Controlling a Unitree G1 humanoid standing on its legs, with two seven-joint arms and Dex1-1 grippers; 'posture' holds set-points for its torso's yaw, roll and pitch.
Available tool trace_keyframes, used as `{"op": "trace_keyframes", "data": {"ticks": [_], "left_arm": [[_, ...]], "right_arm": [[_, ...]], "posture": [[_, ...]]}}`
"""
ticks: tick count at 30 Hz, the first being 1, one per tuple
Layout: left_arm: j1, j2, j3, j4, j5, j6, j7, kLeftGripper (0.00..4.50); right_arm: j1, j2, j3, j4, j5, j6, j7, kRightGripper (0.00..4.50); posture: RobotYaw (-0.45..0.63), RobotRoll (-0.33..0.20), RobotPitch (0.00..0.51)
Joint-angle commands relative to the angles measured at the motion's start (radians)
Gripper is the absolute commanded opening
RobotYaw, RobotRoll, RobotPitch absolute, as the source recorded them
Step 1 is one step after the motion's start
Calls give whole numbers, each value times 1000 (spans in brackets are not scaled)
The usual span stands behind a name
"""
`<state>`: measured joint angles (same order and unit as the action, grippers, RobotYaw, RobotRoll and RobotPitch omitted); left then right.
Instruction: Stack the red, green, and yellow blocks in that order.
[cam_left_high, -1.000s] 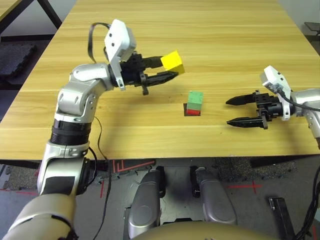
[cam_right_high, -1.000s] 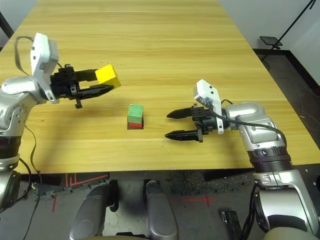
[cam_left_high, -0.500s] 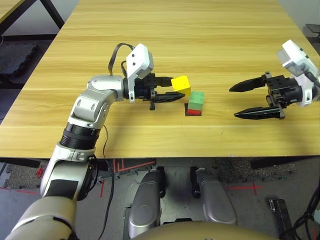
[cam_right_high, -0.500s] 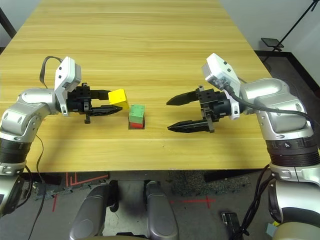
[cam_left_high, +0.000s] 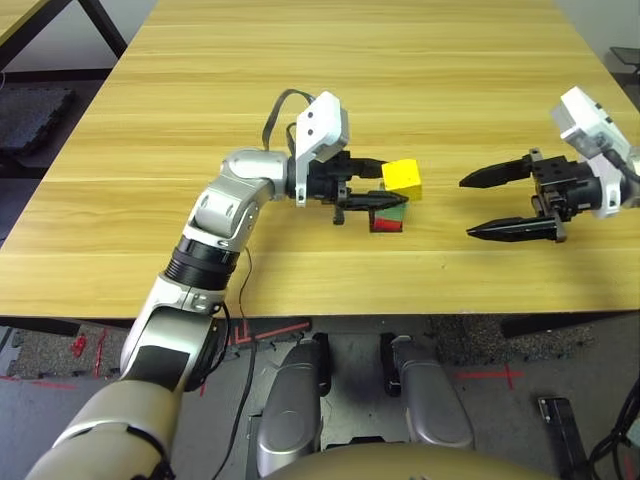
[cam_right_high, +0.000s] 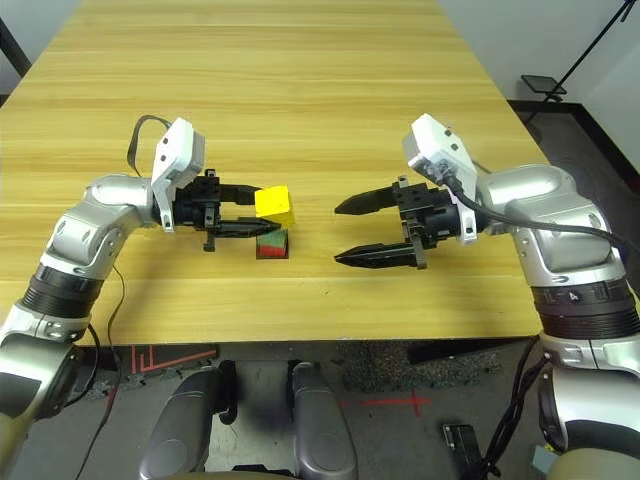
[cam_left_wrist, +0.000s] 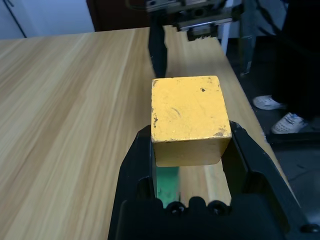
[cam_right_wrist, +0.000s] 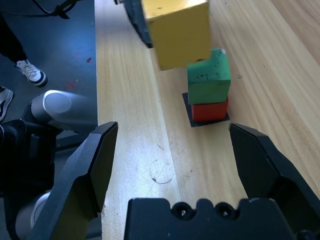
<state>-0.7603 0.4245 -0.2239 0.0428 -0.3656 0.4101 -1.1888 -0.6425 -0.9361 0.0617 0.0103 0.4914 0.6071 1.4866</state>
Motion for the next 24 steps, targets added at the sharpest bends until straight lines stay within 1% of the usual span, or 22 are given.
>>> {"op": "trace_keyframes", "data": {"ticks": [1, 8, 17, 24], "left_arm": [[18, 3, -38, -5, 16, 11, -11, 1915], [-63, -10, -41, 142, 69, -92, -39, 1915], [-89, -10, -44, 184, 77, -125, -93, 1915], [-138, -18, -41, 288, 120, -201, -109, 1915]], "right_arm": [[17, -3, -17, -33, 19, 11, -8, 4500], [19, 1, -21, -33, 23, 17, -17, 4500], [27, 8, -25, -43, 29, 25, -27, 4500], [25, 12, -23, -36, 33, 19, -30, 4500]], "posture": [[131, 54, 223], [124, 54, 229], [121, 57, 230], [120, 58, 231]]}}
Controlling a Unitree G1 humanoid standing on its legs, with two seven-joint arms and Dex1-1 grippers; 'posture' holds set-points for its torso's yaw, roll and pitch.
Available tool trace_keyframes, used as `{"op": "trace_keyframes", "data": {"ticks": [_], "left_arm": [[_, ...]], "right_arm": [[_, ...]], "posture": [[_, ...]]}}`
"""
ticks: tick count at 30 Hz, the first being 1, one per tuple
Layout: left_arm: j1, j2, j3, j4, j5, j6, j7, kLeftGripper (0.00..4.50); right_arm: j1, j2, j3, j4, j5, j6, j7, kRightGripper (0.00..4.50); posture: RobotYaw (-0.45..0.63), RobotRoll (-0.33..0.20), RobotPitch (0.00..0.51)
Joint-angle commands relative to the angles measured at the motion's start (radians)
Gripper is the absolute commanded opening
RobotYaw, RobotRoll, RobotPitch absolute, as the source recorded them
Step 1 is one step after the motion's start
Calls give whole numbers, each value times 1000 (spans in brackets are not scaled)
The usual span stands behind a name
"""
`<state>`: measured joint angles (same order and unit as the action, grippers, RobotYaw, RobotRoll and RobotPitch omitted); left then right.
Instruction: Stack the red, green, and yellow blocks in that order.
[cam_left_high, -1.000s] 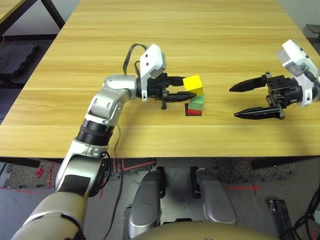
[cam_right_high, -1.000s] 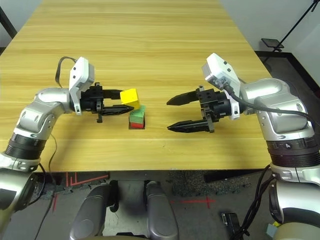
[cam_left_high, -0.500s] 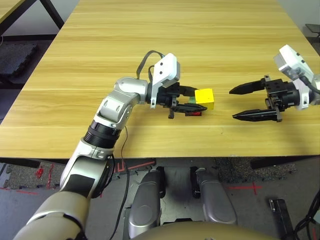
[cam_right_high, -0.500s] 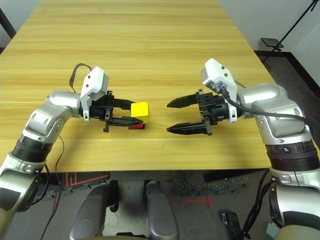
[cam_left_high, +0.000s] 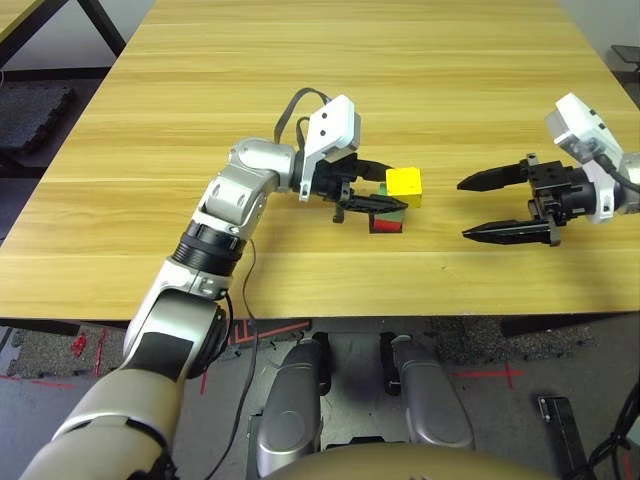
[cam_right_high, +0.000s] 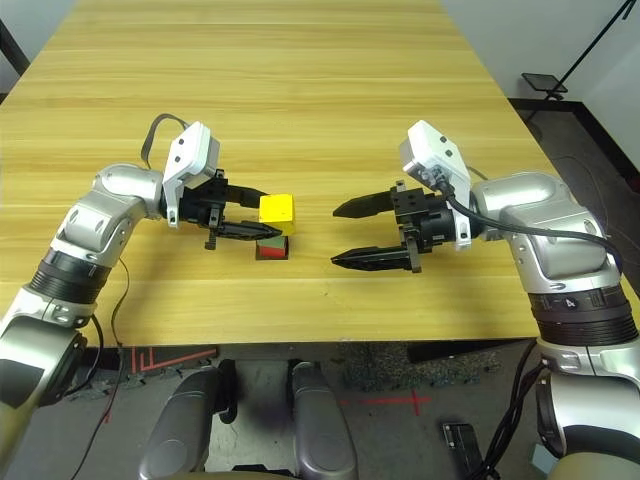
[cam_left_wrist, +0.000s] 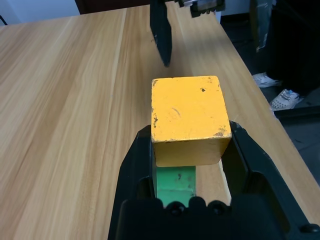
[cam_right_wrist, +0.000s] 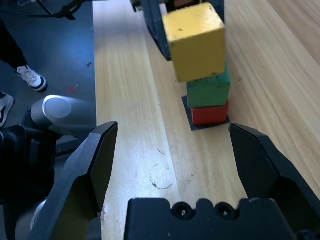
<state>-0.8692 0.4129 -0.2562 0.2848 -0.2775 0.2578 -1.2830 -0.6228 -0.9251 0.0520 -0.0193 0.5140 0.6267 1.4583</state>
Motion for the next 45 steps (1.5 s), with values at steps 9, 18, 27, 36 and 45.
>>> {"op": "trace_keyframes", "data": {"ticks": [9, 18, 27, 36, 45], "left_arm": [[-79, -26, -9, 134, 61, -138, -55, 1915], [-58, -35, -15, 119, 68, -144, -87, 1915], [-58, -48, -15, 149, 91, -164, -89, 1915], [-64, -44, -11, 171, 101, -171, -94, 1915], [-66, -45, -7, 176, 105, -166, -93, 1915]], "right_arm": [[1, 10, -7, 5, 5, -8, -5, 4500], [6, 11, -6, 12, 4, -14, -7, 4500], [7, 12, -5, 5, 7, -10, -8, 4500], [3, 8, -2, 12, -3, -22, -5, 4500], [-2, 9, 3, 15, -1, -25, 0, 4500]], "posture": [[116, 56, 219], [114, 55, 217], [110, 51, 223], [114, 50, 223], [117, 50, 225]]}}
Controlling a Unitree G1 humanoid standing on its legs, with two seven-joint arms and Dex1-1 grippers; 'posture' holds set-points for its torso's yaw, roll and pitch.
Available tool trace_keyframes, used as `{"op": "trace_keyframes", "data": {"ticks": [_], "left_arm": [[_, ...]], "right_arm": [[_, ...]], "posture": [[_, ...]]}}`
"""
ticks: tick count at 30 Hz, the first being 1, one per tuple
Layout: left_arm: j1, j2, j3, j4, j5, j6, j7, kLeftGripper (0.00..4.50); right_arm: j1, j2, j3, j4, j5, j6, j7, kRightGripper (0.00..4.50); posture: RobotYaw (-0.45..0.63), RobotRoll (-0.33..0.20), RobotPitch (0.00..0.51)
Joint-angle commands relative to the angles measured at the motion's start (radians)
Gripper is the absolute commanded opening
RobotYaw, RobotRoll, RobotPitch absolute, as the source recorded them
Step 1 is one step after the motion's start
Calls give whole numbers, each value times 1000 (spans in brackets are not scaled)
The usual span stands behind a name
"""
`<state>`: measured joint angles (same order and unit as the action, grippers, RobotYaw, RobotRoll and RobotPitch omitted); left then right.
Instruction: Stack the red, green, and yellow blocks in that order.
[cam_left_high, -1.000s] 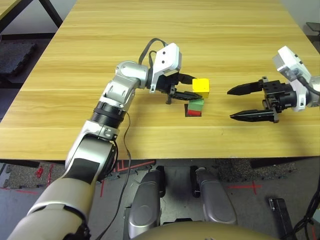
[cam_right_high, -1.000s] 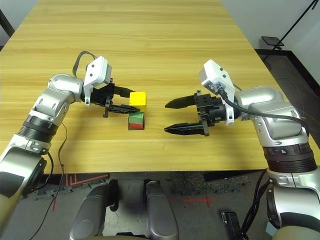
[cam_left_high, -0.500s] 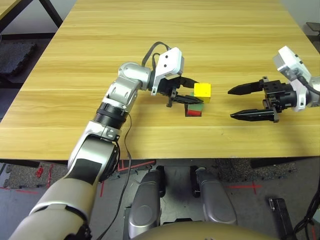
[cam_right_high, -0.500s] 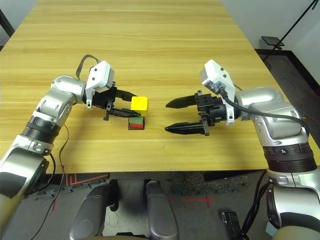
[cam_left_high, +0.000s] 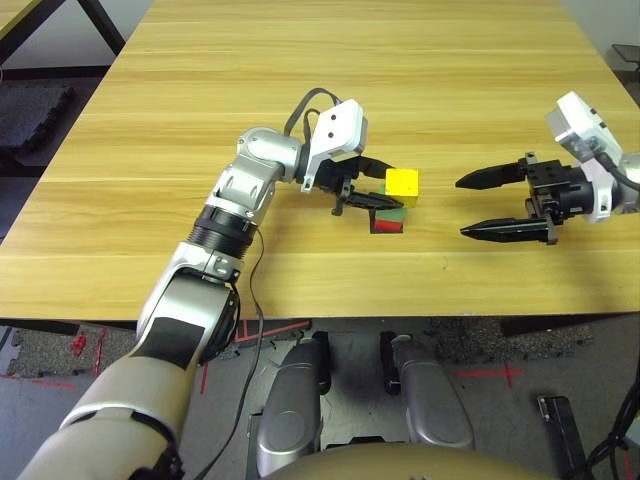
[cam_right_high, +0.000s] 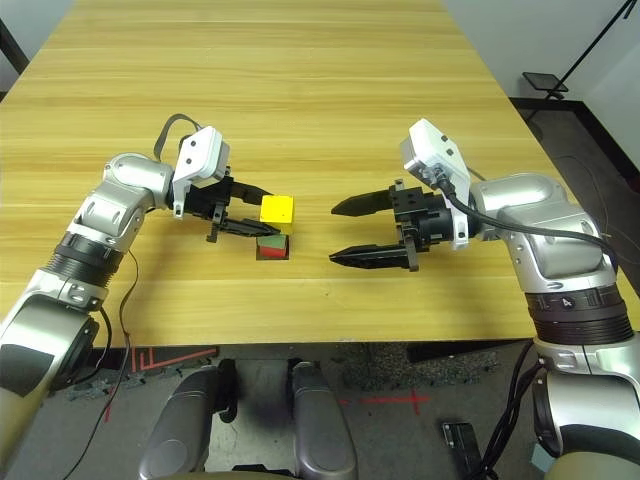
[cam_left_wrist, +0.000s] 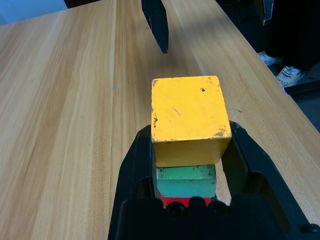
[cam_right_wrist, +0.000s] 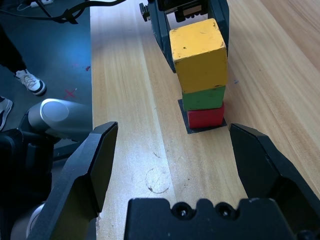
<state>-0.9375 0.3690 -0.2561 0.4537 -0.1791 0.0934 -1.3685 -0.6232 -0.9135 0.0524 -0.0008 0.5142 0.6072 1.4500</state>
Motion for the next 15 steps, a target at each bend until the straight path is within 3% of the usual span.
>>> {"op": "trace_keyframes", "data": {"ticks": [1, 15], "left_arm": [[1, -1, -6, 7, 6, 0, -8, 1915], [-2, 3, -7, 2, 12, 8, -10, 1915]], "right_arm": [[-2, -3, 3, -4, -2, -6, 8, 4500], [2, 0, 5, -9, 0, -4, 7, 4500]], "posture": [[117, 50, 225], [120, 48, 226]]}}
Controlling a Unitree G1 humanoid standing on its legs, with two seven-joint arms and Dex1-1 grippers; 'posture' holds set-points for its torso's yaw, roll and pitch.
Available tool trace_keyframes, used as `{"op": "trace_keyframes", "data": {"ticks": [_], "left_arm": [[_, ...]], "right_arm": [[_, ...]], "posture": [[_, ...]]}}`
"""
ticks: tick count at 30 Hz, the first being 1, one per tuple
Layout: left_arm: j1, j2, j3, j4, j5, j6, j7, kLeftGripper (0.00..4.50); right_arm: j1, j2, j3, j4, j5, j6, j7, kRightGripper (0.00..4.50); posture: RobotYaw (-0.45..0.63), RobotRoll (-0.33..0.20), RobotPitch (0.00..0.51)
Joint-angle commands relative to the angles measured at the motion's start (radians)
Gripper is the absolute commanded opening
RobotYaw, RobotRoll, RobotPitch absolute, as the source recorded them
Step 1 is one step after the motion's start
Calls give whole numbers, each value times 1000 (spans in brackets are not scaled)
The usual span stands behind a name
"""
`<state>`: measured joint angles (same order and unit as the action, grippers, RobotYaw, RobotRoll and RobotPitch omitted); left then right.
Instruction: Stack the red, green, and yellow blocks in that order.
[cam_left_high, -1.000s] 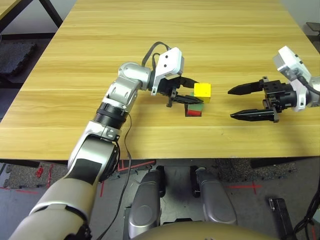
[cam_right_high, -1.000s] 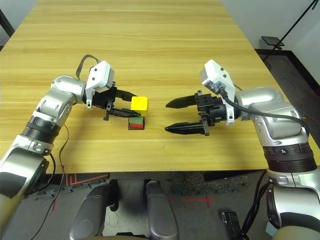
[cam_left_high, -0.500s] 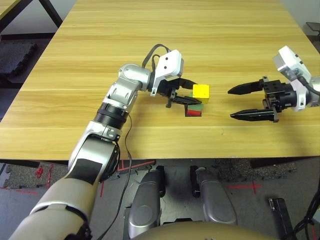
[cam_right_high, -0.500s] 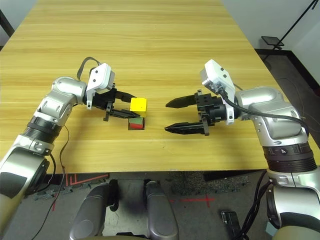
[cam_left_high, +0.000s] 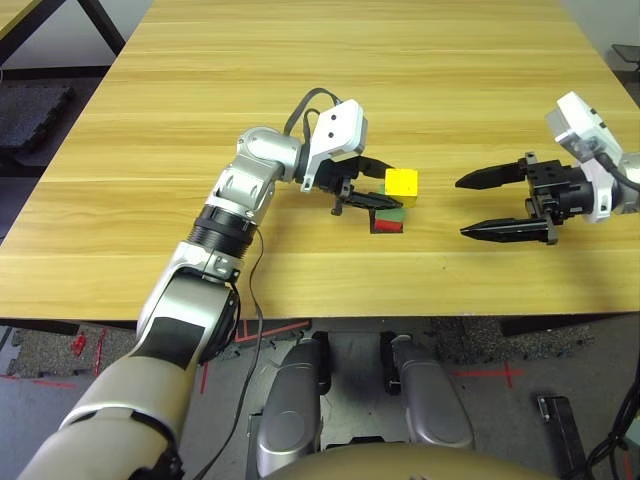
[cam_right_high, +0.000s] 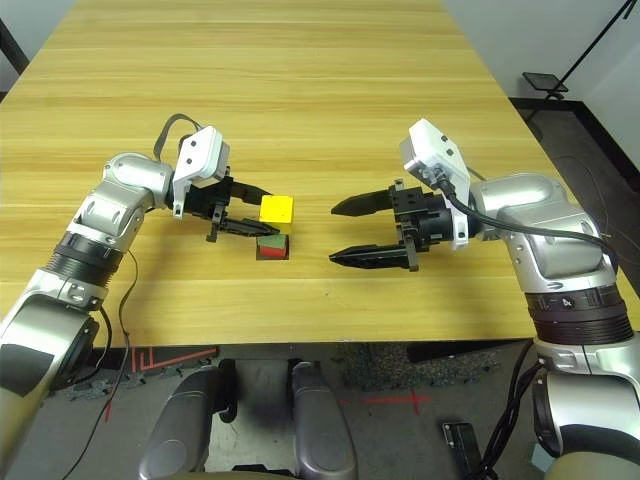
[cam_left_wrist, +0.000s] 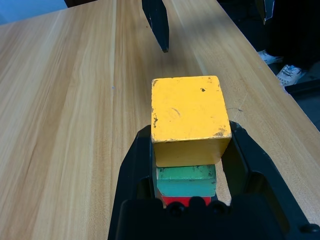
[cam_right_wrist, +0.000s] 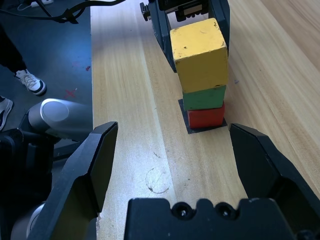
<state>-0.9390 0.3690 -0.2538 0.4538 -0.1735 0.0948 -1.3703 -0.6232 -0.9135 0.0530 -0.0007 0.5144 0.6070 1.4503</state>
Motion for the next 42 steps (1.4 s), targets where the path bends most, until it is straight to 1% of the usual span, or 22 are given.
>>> {"op": "trace_keyframes", "data": {"ticks": [1, 20, 21, 25, 28, 29, 38, 42], "left_arm": [[0, 3, -9, 2, 7, 8, -9, 1915], [-5, 11, -14, 20, 23, 11, -21, 1915], [-6, 11, -14, 22, 24, 11, -20, 2259], [-10, 7, -10, 25, 27, 6, -8, 3305], [-17, 1, -6, 28, 25, 14, -4, 4326], [-20, 1, -6, 31, 26, 13, -2, 4493], [-27, 14, -10, 44, 28, 24, -15, 4493], [-24, 46, -7, 37, 19, 30, -58, 4493]], "right_arm": [[1, 1, 4, -9, 0, -3, 6, 4500], [2, 4, 5, -6, 2, -4, 11, 4500], [3, 4, 5, -7, 3, -4, 11, 4500], [8, 3, 4, -13, 6, -1, 12, 4500], [7, 5, 4, -12, 6, -1, 11, 4500], [6, 6, 5, -9, 5, -3, 10, 4500], [2, 10, 7, -7, 1, -6, 11, 4500], [0, 10, 9, -5, -1, -7, 11, 4500]], "posture": [[120, 48, 226], [123, 48, 232], [123, 48, 232], [121, 50, 231], [121, 50, 231], [121, 51, 226], [123, 50, 220], [125, 48, 219]]}}
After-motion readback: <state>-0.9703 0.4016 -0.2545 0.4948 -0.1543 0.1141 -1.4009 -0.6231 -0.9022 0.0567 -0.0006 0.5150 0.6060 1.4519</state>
